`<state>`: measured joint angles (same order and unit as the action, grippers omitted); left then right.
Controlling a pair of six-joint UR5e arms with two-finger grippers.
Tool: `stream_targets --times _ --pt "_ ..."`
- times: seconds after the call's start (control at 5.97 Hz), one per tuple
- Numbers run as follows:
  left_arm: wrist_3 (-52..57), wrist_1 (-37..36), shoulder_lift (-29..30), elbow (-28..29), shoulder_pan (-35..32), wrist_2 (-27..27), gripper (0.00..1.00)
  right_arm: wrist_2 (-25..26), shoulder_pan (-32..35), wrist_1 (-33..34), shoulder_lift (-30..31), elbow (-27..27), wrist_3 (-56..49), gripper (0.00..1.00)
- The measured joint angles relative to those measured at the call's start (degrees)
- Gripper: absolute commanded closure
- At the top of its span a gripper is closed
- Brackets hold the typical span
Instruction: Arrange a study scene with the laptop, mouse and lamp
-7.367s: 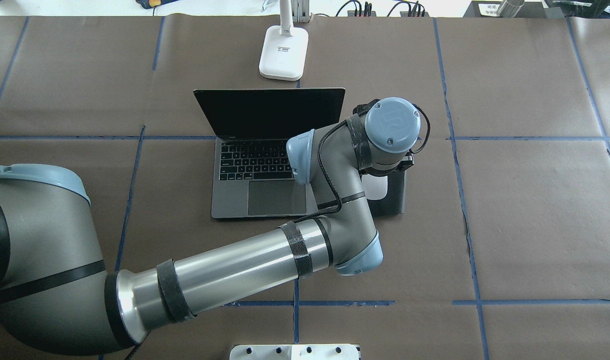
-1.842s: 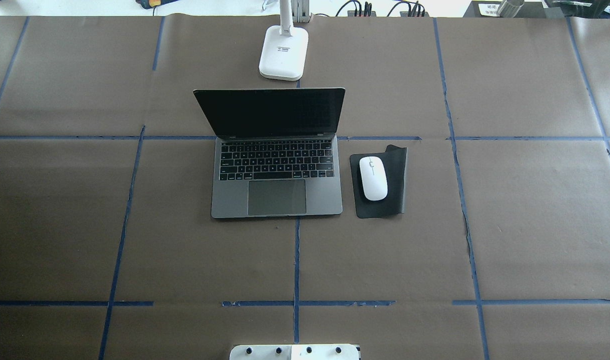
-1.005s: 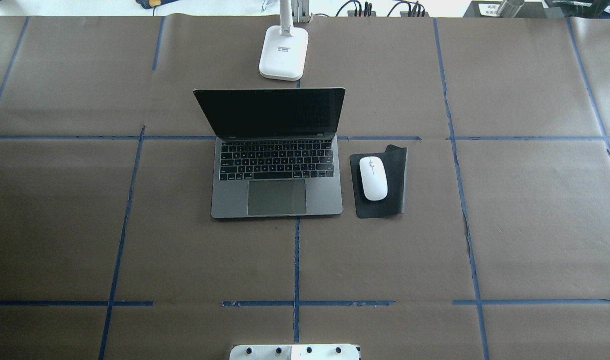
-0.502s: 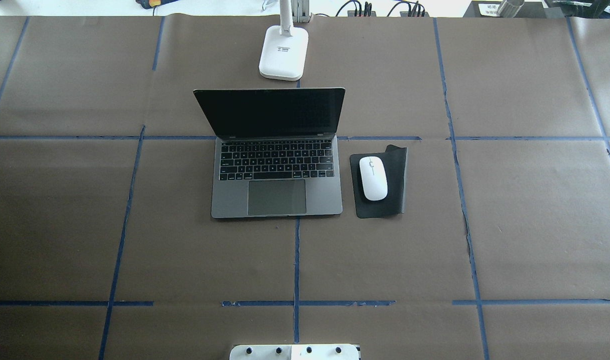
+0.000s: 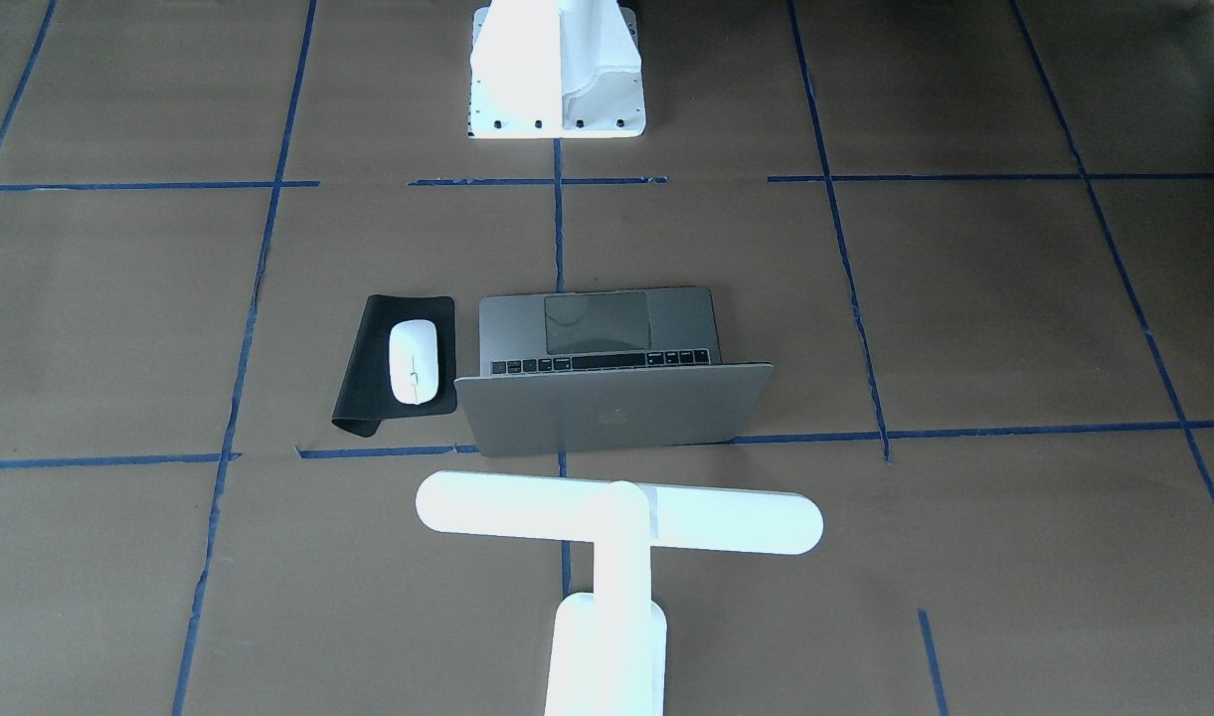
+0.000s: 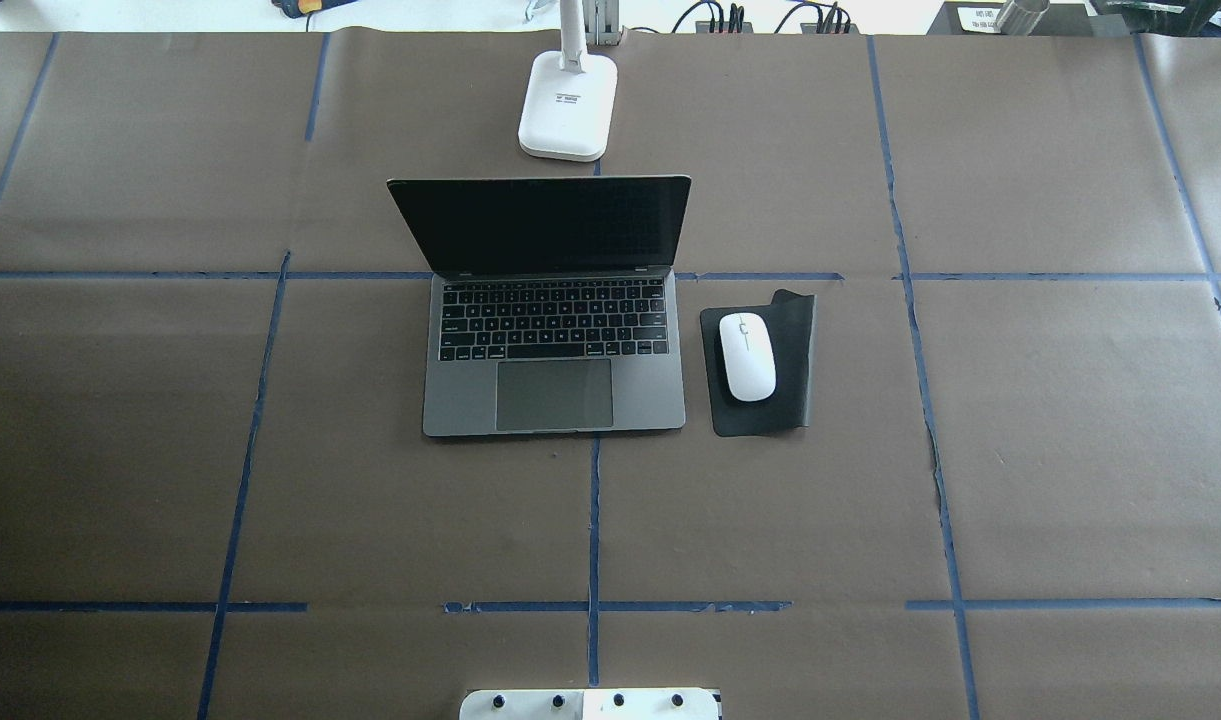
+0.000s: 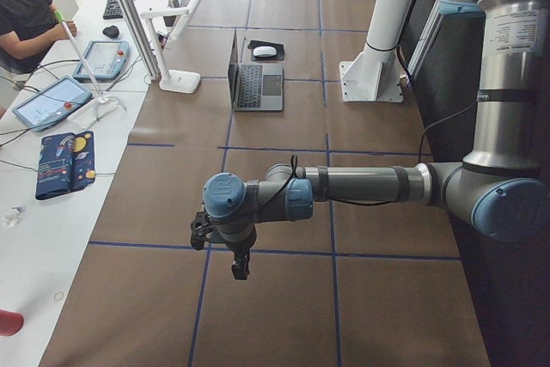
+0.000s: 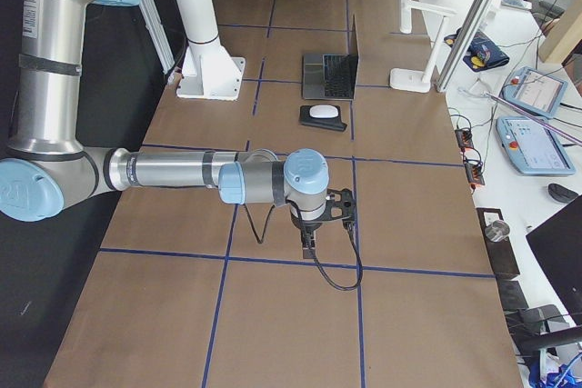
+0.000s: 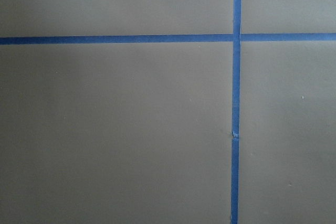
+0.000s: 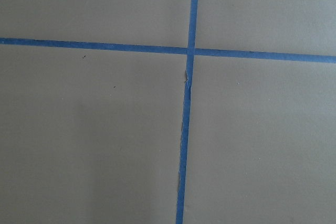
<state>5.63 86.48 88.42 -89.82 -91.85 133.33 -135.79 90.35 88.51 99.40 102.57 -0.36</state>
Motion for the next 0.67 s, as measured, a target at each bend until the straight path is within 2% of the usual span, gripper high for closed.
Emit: stream_targets --times 0.67 --pt "0.0 0.8 0.0 0.8 0.0 0.0 0.0 0.0 0.0 0.0 0.0 0.0 0.0 0.0"
